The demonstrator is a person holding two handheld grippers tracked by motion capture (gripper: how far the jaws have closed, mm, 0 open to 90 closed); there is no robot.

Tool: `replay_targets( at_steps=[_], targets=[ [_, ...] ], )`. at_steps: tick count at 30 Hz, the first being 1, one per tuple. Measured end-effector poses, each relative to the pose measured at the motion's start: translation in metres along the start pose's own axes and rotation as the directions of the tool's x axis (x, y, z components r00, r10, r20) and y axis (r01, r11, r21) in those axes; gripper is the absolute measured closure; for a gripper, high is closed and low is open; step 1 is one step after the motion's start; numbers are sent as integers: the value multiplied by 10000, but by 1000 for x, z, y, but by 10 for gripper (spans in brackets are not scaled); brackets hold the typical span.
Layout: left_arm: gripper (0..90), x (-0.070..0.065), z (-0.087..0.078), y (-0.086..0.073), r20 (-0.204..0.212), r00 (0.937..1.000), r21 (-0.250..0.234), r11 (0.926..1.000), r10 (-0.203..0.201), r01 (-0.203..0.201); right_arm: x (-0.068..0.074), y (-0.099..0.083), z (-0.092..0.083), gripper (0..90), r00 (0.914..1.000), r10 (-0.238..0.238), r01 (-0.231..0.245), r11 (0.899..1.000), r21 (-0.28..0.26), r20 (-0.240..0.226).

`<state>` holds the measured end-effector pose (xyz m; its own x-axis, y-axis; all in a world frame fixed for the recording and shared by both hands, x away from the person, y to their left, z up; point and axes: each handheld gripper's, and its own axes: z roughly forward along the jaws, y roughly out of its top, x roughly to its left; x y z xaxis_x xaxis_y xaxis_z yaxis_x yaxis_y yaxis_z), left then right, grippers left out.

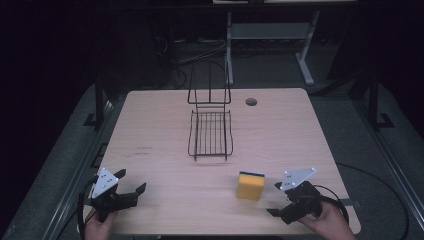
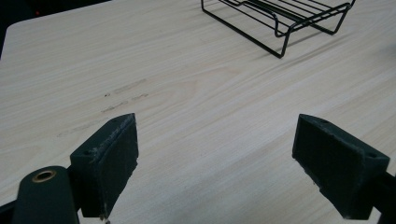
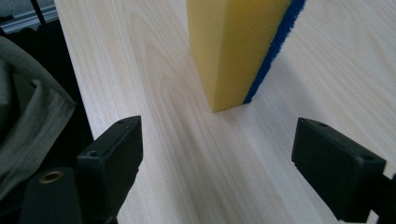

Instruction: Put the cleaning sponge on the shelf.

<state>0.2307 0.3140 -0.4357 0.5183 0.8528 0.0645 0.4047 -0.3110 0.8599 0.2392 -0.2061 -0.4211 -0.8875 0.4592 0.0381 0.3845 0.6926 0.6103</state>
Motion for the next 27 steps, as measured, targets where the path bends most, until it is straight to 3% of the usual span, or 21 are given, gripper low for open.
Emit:
replay_targets(
  at_steps=[27],
  targets=[
    [138,0,-1,0,-16,10000,-9,10000,-3,3,-6,33,22,164,9968,-692,691,9976,-38,-407]
  ],
)
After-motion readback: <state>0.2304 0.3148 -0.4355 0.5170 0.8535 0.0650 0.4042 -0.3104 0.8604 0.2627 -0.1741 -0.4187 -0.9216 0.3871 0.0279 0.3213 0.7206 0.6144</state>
